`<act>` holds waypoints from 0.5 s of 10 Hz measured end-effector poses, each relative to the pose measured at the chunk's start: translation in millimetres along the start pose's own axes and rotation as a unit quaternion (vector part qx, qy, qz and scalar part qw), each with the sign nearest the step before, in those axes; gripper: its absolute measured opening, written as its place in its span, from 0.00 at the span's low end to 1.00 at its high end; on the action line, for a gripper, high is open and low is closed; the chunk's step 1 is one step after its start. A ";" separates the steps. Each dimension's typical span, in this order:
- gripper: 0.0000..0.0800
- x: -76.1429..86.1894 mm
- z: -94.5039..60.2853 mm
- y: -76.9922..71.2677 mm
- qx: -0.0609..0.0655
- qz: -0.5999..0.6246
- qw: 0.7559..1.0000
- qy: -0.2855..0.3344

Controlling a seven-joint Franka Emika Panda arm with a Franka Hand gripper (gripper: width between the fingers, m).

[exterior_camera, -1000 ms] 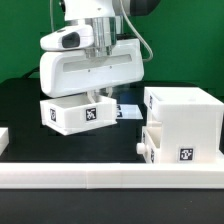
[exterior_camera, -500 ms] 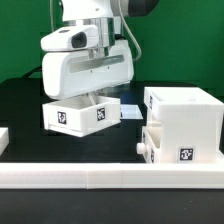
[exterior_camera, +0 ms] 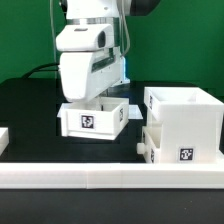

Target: Assemble drawer

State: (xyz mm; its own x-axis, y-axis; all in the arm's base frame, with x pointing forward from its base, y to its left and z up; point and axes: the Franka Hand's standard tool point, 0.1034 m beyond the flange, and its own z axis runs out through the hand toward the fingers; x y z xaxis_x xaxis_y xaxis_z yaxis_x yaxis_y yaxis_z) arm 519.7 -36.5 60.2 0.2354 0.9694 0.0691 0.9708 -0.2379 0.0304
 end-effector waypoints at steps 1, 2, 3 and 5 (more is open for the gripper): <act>0.05 -0.9 0.4 -0.3 0.000 -0.027 1.000 0.000; 0.05 -0.9 0.9 -0.5 0.001 -0.037 0.999 0.000; 0.05 -0.7 1.8 -1.0 0.002 -0.042 0.999 0.000; 0.05 6.7 4.9 1.8 0.004 -0.069 0.998 -0.006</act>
Offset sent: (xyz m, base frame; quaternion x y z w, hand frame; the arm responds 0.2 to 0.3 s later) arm 0.0056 0.0016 -0.0018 -0.0046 -0.0145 -0.0922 0.9956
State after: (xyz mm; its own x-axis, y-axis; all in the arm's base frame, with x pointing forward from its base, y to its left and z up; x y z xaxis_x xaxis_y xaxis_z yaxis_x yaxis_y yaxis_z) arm 523.3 -30.2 55.8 0.0990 0.9937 0.0530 0.9944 -0.1008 0.0319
